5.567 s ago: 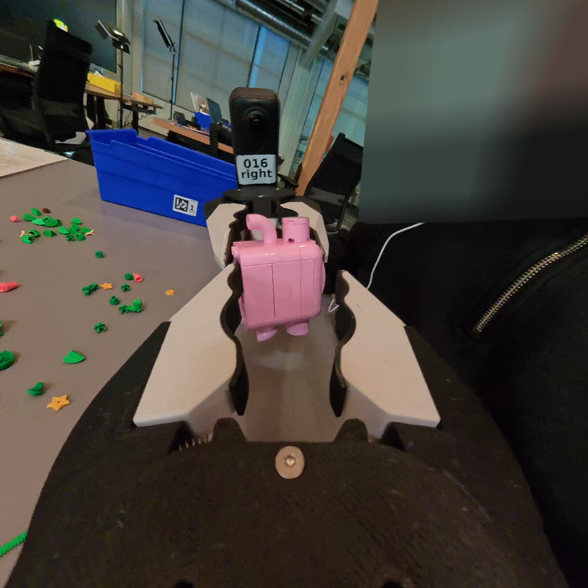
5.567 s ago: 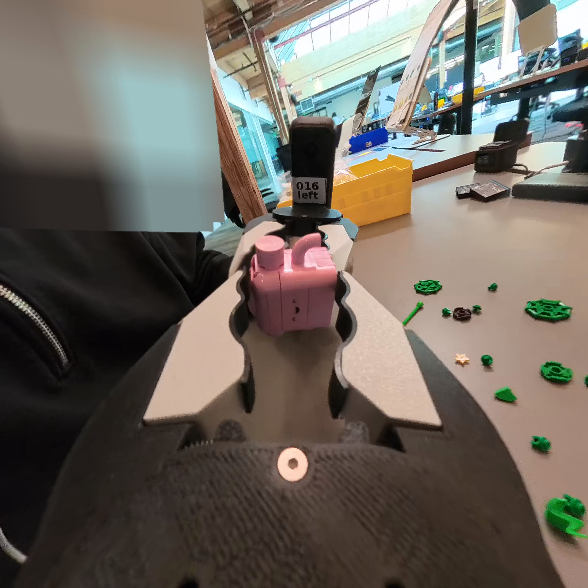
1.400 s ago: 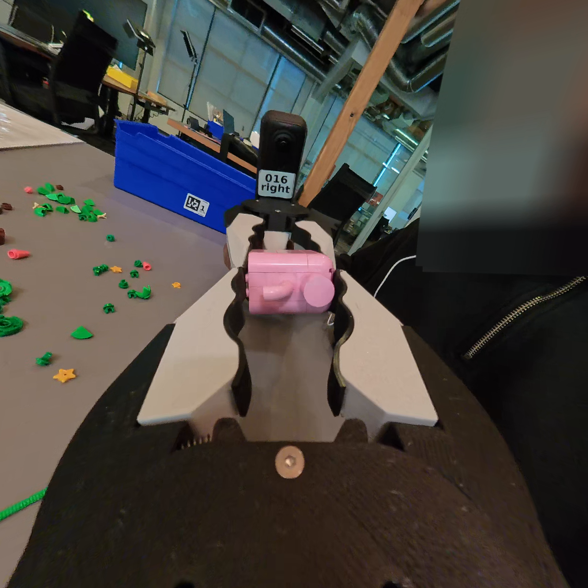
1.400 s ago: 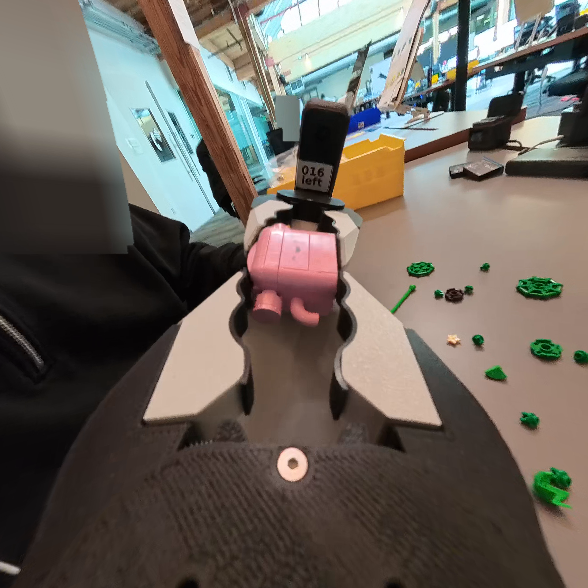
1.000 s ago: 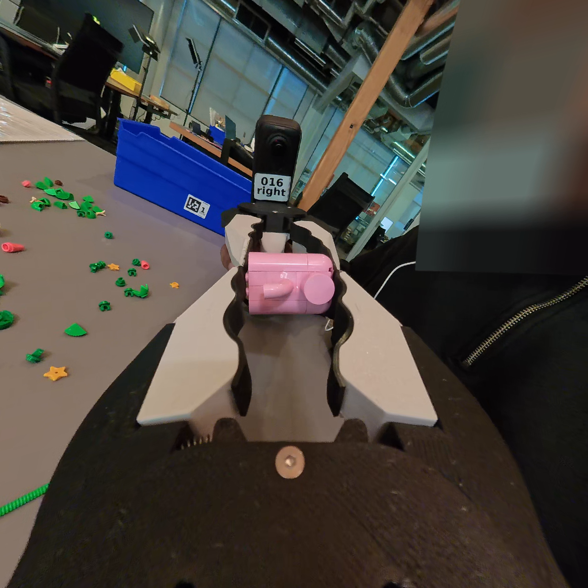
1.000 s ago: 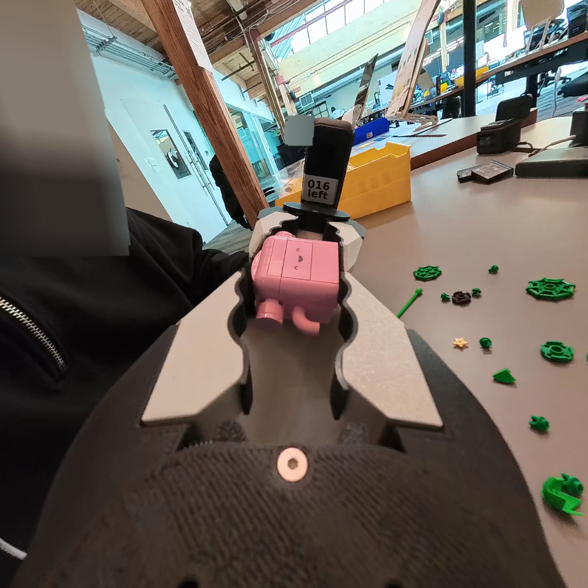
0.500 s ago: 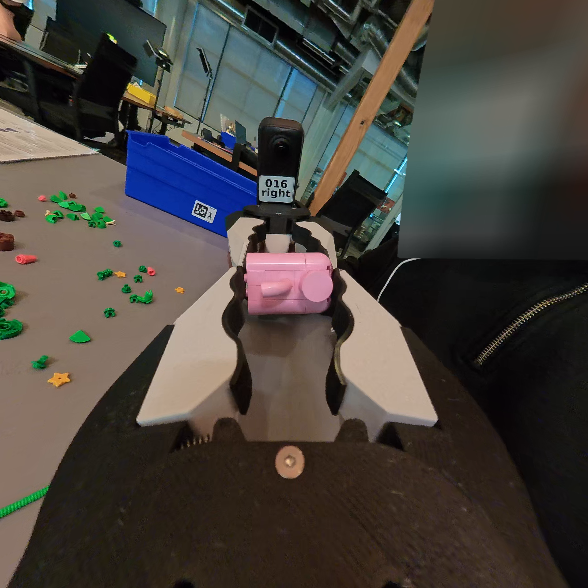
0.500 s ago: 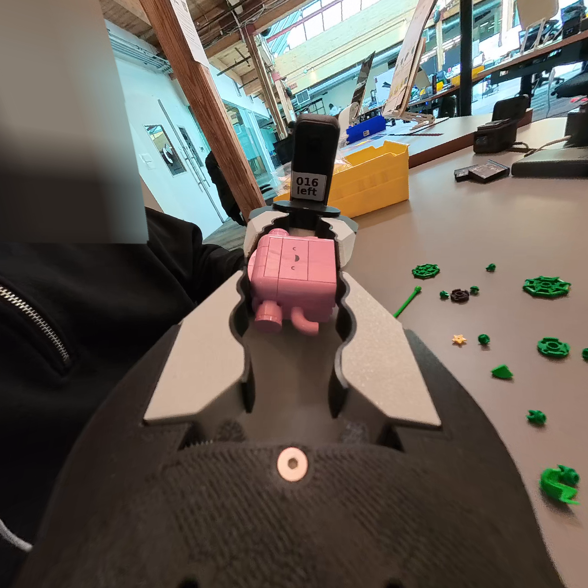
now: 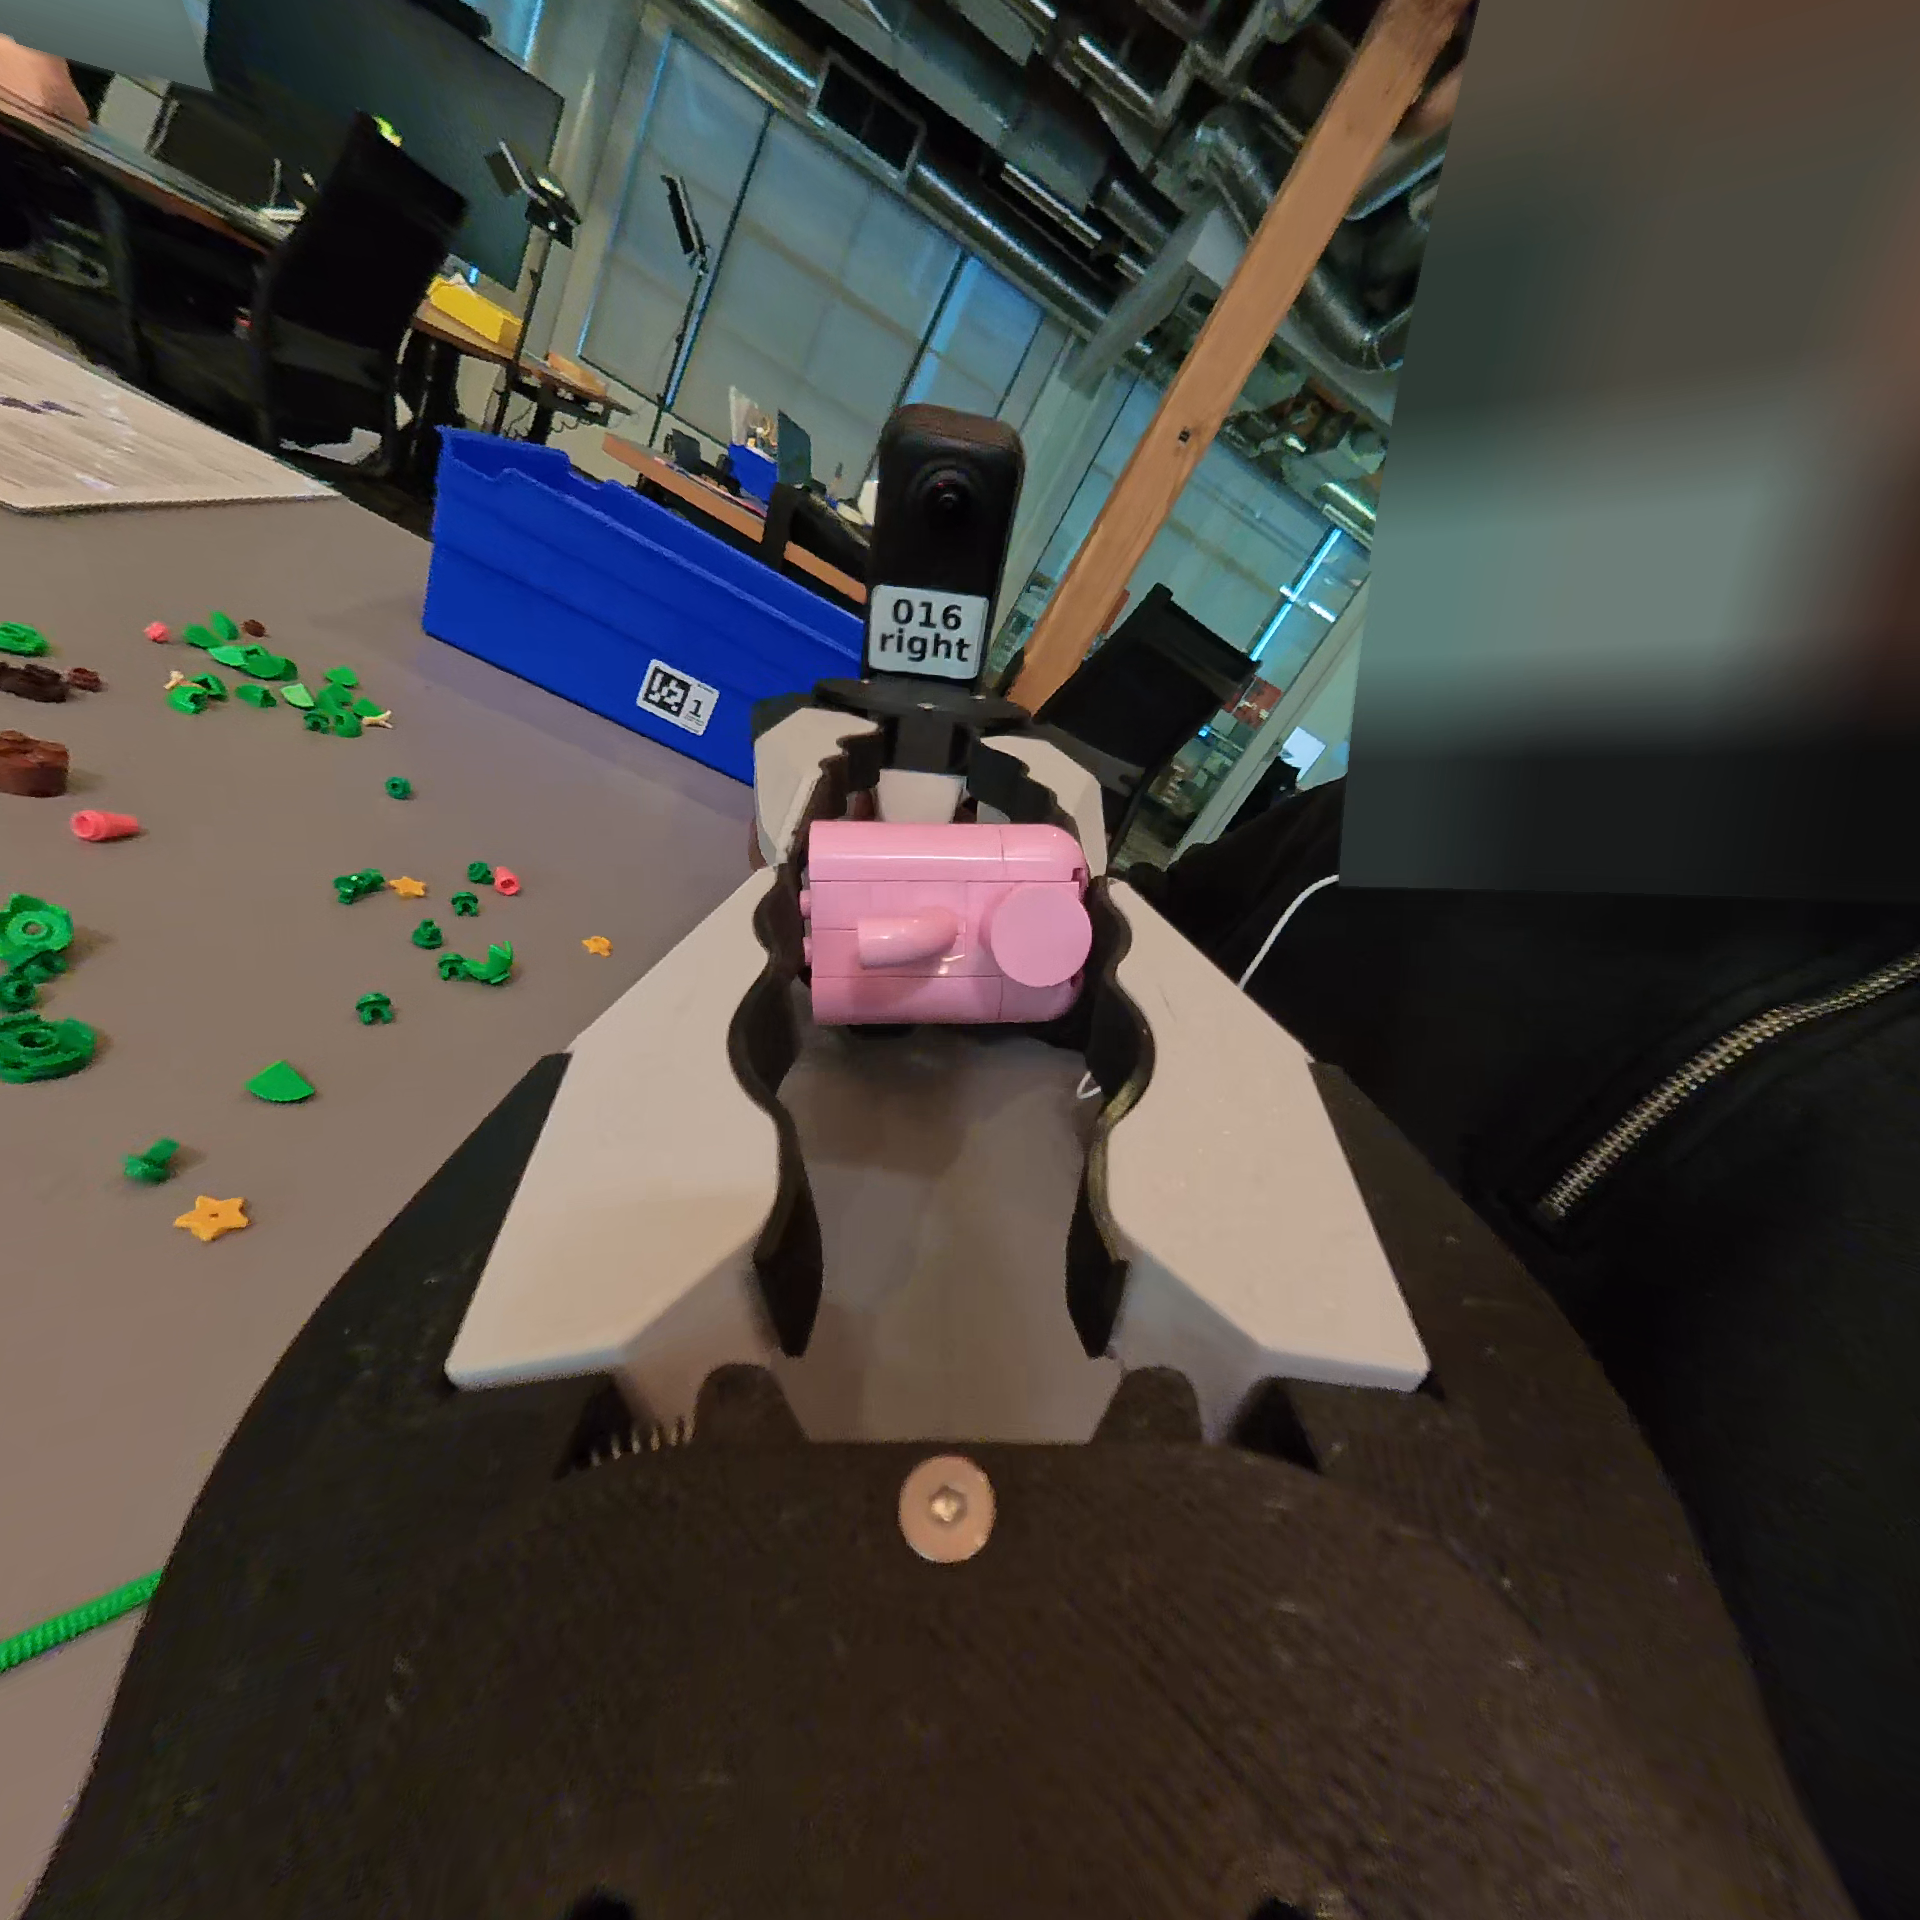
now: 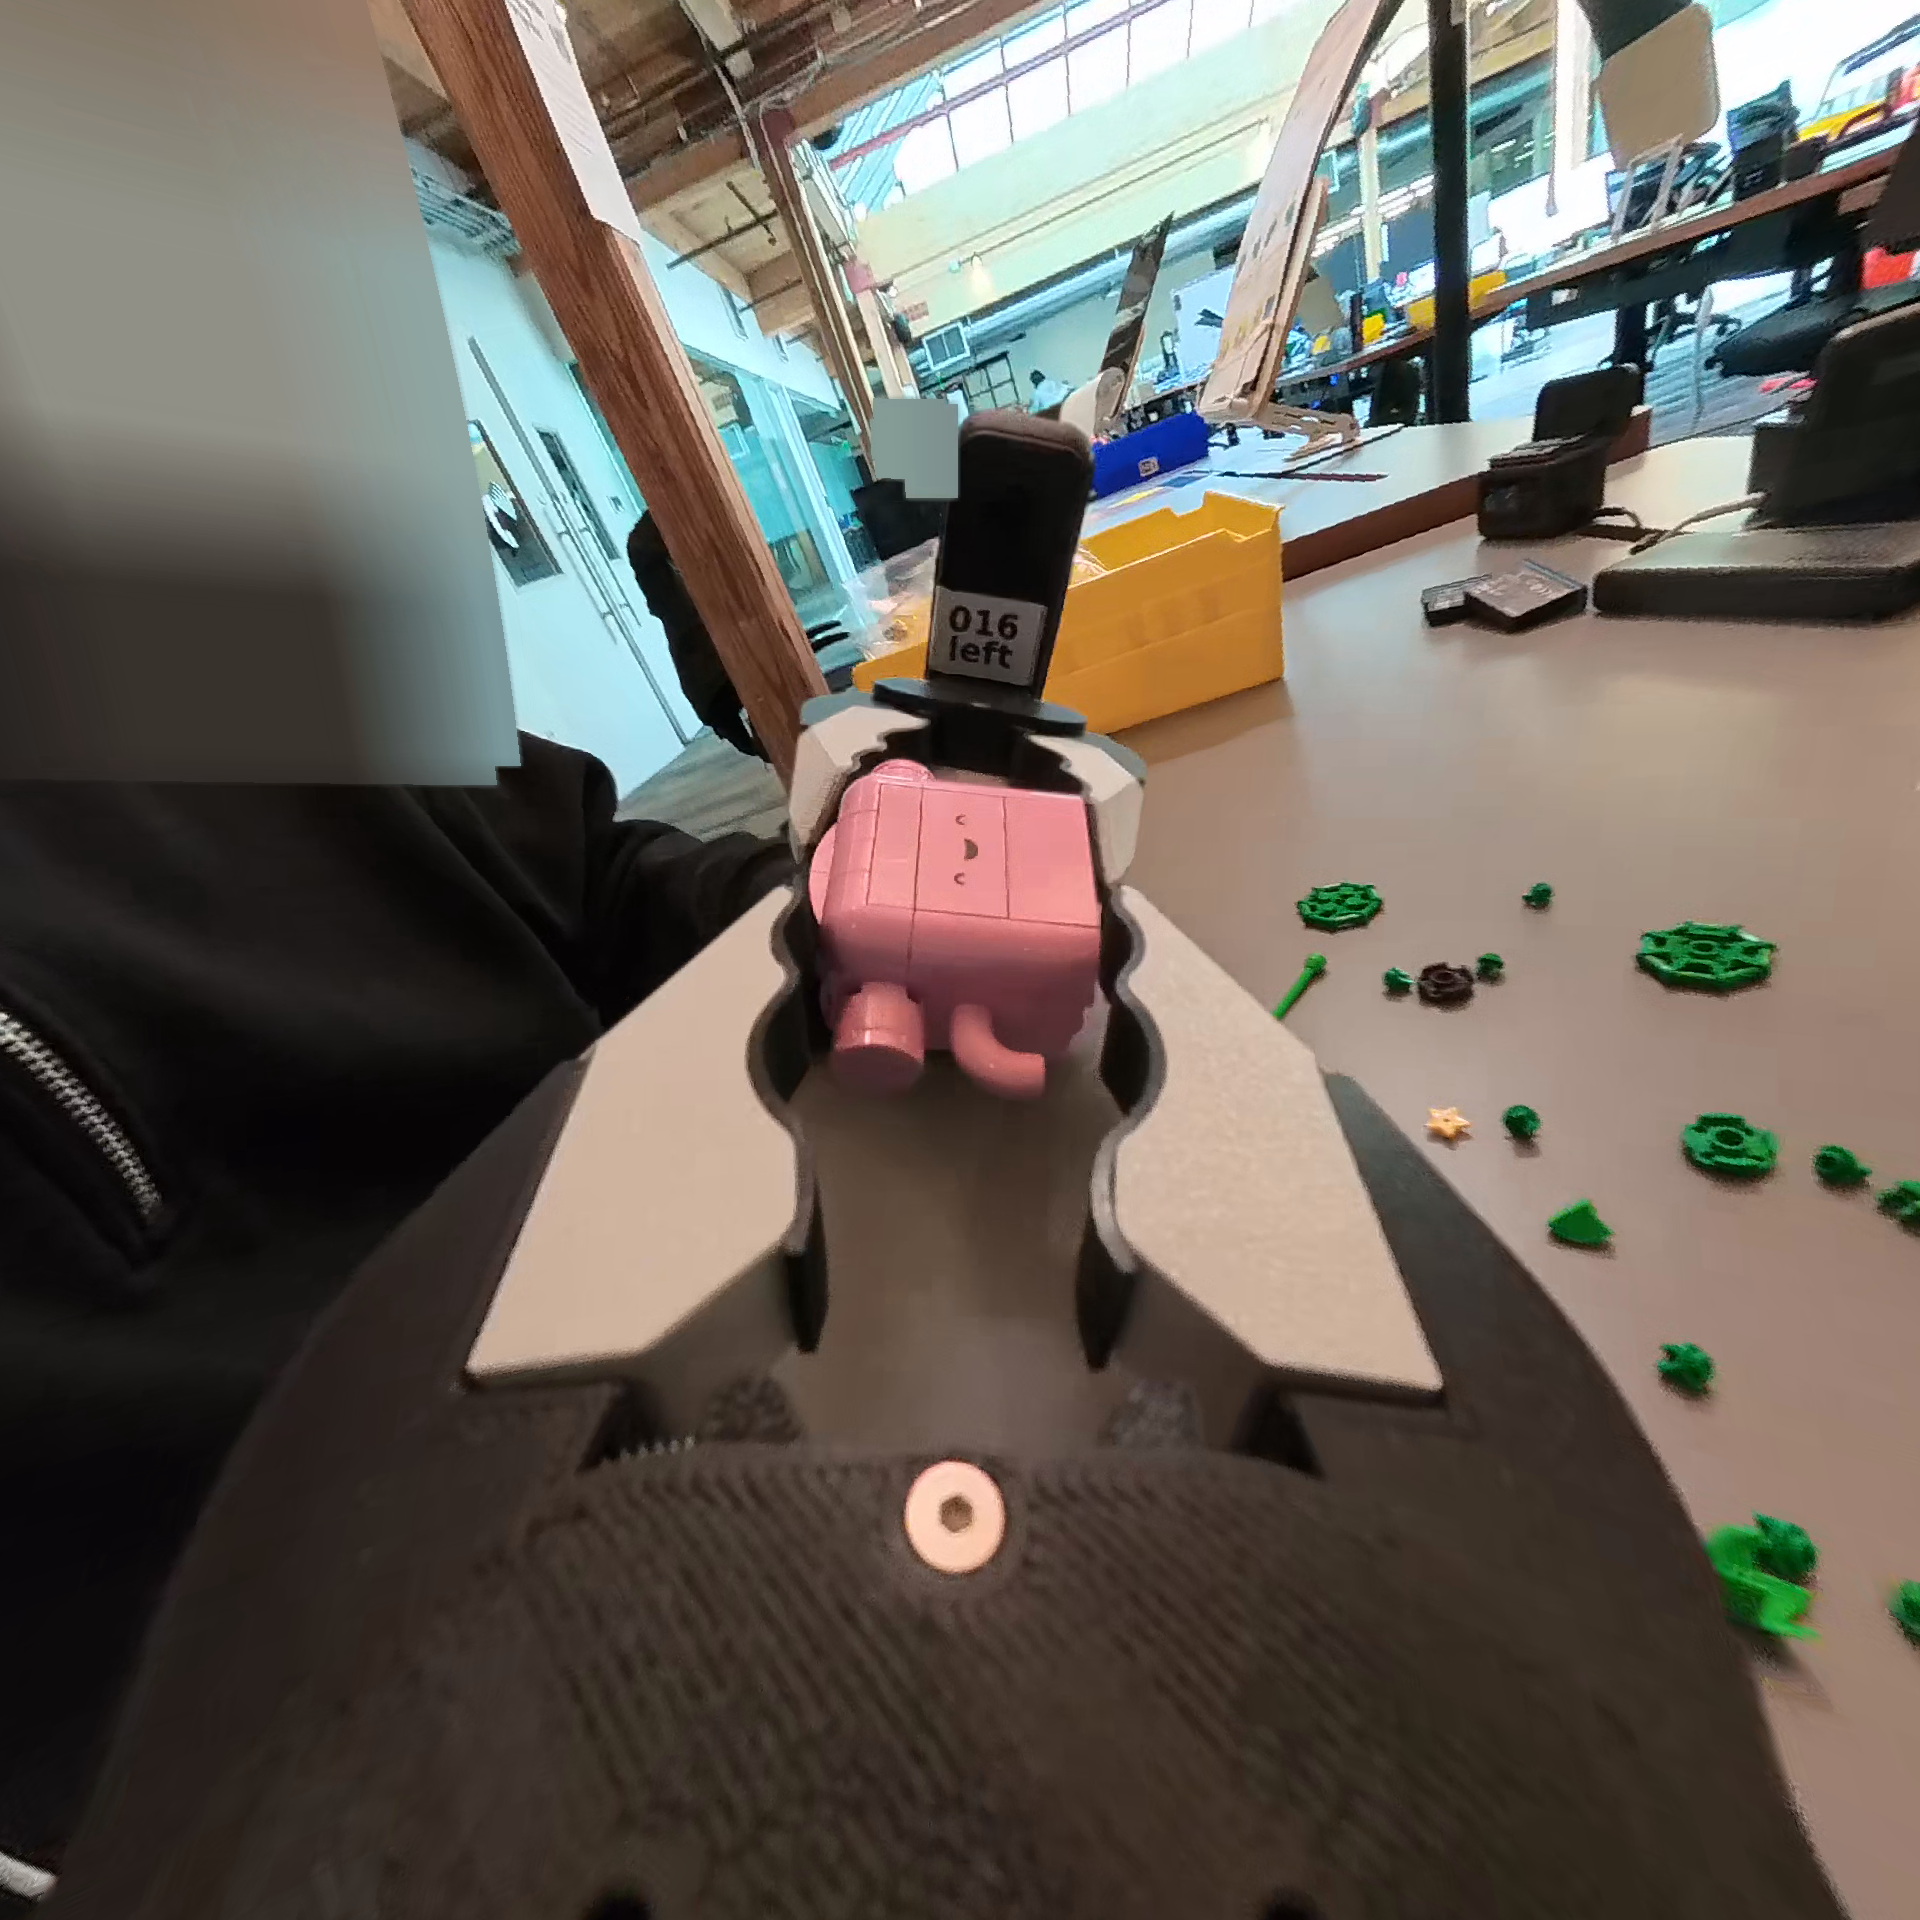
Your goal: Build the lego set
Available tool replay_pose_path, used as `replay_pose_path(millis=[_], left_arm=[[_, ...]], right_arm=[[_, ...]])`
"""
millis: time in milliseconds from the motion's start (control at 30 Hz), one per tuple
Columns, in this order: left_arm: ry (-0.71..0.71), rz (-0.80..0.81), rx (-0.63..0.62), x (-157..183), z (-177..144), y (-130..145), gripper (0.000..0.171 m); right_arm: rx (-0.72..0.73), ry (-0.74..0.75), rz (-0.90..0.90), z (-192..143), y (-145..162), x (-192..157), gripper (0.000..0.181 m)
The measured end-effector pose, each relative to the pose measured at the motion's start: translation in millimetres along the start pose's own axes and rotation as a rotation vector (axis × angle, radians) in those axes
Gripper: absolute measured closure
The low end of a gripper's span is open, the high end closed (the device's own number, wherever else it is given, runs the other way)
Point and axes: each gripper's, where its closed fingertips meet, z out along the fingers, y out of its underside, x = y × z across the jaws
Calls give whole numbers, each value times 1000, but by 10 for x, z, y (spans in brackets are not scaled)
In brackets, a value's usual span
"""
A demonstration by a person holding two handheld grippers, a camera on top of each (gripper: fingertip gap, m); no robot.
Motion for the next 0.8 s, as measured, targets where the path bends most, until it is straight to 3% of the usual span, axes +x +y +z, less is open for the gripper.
replay_pose_path(millis=[133,267,667,800], left_arm=[[-23,18,-15,-31,35,42,122],[-33,24,0,-43,26,20,123],[-21,-46,-22,-90,42,81,129],[-23,-82,-4,-127,31,62,121]], right_arm=[[-27,0,11,26,59,12,117],[-81,3,7,71,177,11,130],[-166,-28,145,142,376,23,129],[-154,-5,180,102,361,93,129]])
